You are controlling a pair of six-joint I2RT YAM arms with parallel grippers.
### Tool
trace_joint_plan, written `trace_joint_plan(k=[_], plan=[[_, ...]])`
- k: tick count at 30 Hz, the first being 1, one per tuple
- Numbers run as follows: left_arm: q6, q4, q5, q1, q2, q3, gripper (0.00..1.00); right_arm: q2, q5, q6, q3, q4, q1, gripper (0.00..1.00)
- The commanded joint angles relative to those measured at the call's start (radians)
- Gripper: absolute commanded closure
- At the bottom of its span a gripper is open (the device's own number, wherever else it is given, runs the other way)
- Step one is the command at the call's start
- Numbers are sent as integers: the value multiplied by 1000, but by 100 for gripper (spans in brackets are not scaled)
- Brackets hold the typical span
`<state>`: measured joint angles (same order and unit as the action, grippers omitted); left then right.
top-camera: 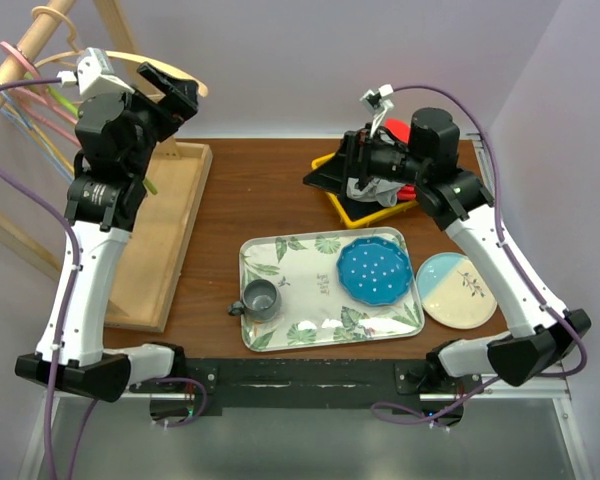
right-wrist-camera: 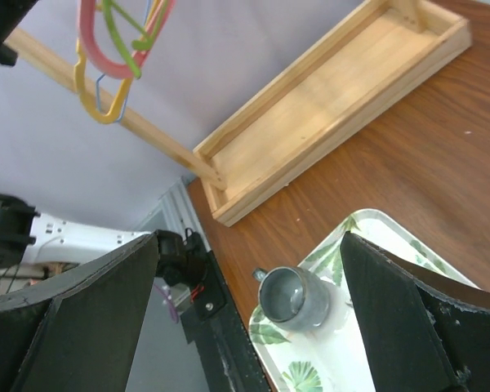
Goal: Remove the tank top from the hanger
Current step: Reset both arms
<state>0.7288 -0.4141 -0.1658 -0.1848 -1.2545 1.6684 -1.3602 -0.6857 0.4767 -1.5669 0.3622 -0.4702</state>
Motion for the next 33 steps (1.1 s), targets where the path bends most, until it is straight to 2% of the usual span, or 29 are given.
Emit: trace_joint_plan(k=[1,8,9,11,13,15,18,24,33], plan=[[-196,-63,127,-33,3,40,0,64,133,-16,4,53,1,1],[-380,-100,304,-76,49,11,0,84,343,6,-10,161,1,1],[-390,-80,369,-76,84,-13,0,88,362,10,-10,170,2,1],[-390,1,443,-76,122,-106,0,108,428,11,-10,201,2,1],[-370,96,581,-76,173,-201,0,127,486,13,4,211,2,1],[-350,138,719,-76,196,-251,0,154,514,13,10,215,2,1],[-309,204,833,-79,219,-355,0,185,552,11,15,225,2,1],[-270,334,904,-87,340,-495,0,245,546,17,60,204,4,1],[-227,457,930,-87,388,-653,0,354,555,16,215,67,2,1]])
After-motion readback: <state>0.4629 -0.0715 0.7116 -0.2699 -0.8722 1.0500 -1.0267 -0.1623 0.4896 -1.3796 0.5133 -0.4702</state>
